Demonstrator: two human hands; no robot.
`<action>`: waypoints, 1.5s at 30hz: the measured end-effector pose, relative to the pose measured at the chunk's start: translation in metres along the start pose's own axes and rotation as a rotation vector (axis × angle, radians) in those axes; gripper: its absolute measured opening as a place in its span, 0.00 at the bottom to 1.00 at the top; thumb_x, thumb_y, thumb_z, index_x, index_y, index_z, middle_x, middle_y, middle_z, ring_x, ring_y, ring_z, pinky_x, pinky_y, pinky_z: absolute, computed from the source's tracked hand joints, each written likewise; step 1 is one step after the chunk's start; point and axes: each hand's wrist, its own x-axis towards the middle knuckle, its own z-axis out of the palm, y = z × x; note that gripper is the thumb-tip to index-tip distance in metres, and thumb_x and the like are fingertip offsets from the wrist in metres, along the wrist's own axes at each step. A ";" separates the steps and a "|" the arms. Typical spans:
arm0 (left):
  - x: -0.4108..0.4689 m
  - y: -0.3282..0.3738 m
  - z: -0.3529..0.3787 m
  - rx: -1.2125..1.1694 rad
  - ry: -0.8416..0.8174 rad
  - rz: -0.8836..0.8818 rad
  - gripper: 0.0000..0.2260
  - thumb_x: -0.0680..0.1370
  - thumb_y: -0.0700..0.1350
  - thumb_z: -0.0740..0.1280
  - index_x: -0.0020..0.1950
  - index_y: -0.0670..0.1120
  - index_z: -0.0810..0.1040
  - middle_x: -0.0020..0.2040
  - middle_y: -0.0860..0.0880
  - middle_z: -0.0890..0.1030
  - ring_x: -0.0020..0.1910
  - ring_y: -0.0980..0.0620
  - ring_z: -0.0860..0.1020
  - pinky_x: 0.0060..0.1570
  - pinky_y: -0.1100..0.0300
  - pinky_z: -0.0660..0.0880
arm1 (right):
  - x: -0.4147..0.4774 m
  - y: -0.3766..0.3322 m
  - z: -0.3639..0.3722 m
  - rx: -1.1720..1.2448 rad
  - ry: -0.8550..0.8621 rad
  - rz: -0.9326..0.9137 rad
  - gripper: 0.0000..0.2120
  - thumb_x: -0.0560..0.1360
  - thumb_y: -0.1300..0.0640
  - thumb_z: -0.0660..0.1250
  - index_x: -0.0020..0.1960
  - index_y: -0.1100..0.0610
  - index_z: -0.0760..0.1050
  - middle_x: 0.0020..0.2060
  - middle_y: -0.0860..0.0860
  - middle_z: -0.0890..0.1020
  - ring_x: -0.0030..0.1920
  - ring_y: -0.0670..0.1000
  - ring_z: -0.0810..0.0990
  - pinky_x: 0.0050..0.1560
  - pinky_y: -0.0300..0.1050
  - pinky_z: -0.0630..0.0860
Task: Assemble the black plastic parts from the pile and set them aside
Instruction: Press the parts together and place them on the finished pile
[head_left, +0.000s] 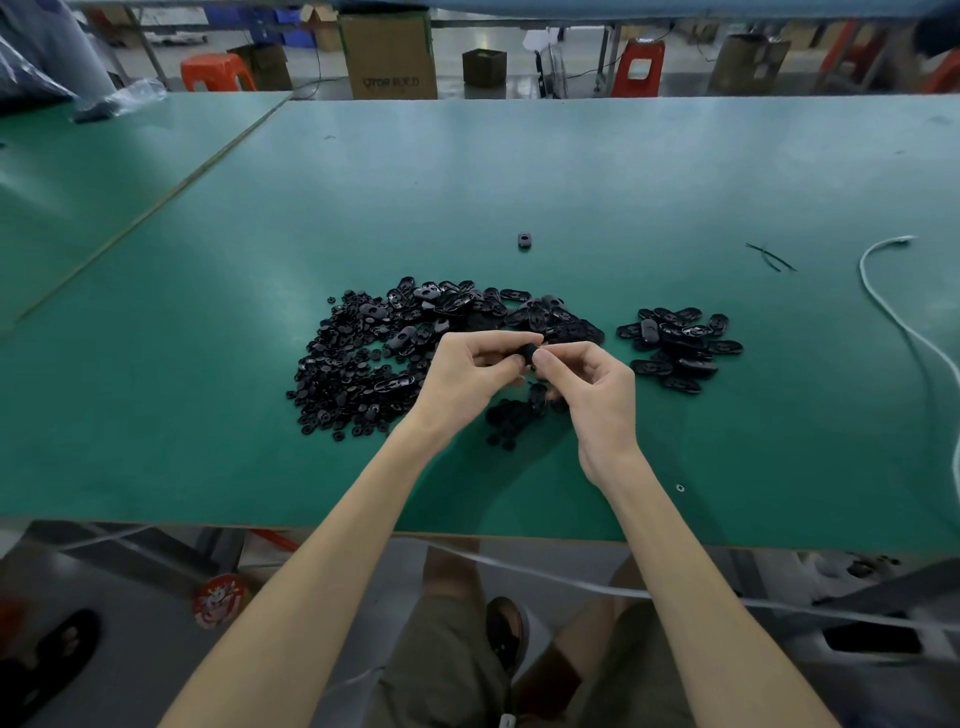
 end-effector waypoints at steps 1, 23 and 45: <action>-0.001 0.000 0.001 0.010 0.011 0.005 0.14 0.79 0.29 0.67 0.59 0.42 0.86 0.53 0.42 0.87 0.50 0.45 0.86 0.59 0.45 0.81 | 0.000 0.000 0.000 -0.008 -0.001 0.006 0.01 0.77 0.61 0.77 0.47 0.58 0.85 0.40 0.52 0.88 0.40 0.47 0.83 0.39 0.38 0.78; 0.003 -0.002 -0.002 -0.011 -0.003 0.022 0.11 0.78 0.31 0.71 0.56 0.44 0.86 0.50 0.45 0.88 0.47 0.52 0.85 0.53 0.59 0.82 | 0.001 -0.001 0.000 -0.016 0.021 0.040 0.02 0.78 0.59 0.76 0.48 0.58 0.84 0.35 0.49 0.86 0.34 0.45 0.79 0.38 0.38 0.78; 0.054 0.041 0.084 0.166 -0.020 0.080 0.09 0.82 0.36 0.67 0.57 0.43 0.85 0.53 0.49 0.87 0.42 0.55 0.87 0.39 0.67 0.78 | 0.004 0.001 0.001 -0.179 0.008 0.059 0.06 0.79 0.68 0.66 0.45 0.64 0.80 0.35 0.53 0.84 0.35 0.48 0.76 0.38 0.43 0.73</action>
